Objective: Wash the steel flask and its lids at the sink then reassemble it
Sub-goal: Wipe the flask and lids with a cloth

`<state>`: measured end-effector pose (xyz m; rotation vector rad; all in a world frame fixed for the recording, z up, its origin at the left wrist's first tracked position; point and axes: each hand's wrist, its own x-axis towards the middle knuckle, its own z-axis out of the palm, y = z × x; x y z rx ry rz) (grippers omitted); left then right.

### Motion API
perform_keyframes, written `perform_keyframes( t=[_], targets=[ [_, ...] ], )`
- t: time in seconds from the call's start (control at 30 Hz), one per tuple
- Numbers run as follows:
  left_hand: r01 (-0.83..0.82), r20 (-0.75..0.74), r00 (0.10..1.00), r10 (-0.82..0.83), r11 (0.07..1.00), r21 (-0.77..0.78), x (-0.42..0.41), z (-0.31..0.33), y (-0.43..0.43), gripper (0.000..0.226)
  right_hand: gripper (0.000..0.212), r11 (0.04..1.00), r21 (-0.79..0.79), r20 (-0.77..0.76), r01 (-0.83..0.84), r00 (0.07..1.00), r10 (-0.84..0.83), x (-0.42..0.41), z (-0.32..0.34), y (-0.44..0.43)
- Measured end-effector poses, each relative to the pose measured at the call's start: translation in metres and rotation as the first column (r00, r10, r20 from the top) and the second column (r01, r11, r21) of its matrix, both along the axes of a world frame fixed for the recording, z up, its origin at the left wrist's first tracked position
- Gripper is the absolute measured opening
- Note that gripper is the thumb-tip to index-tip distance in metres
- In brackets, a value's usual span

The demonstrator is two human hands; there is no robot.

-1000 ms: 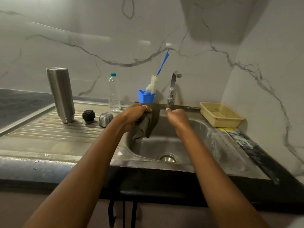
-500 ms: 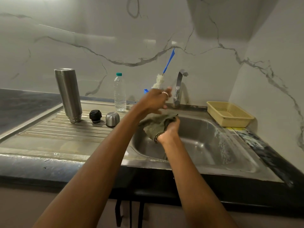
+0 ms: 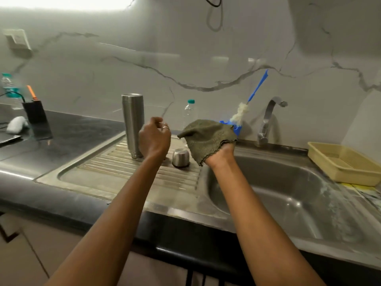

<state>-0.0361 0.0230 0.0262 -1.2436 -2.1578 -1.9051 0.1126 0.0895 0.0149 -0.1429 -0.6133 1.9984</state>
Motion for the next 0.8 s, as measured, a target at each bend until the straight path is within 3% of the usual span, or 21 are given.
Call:
perform_keyframes(
  t=[0.17,0.37,0.57,0.8],
  targets=[
    [-0.245,0.002,0.969,0.246,0.965,-0.092,-0.070,-0.003,0.002,0.054,0.064,0.996,-0.012,-0.003,-0.083,0.997,0.083,-0.063,0.002,0.017],
    [-0.137,0.048,0.988,0.149,0.973,-0.185,-0.117,-0.004,0.024,0.094,0.066,0.987,0.035,0.013,-0.159,0.987,0.158,-0.098,0.000,0.037],
    [0.055,0.202,0.979,-0.036,0.994,-0.090,-0.138,-0.006,0.058,0.086,0.070,0.991,0.011,0.028,-0.137,0.990,0.136,-0.099,-0.006,0.044],
    [-0.044,0.191,0.980,0.053,0.998,-0.053,-0.121,-0.005,0.064,0.075,0.071,0.990,-0.014,-0.016,-0.142,0.990,0.142,-0.075,-0.012,0.044]
  ],
)
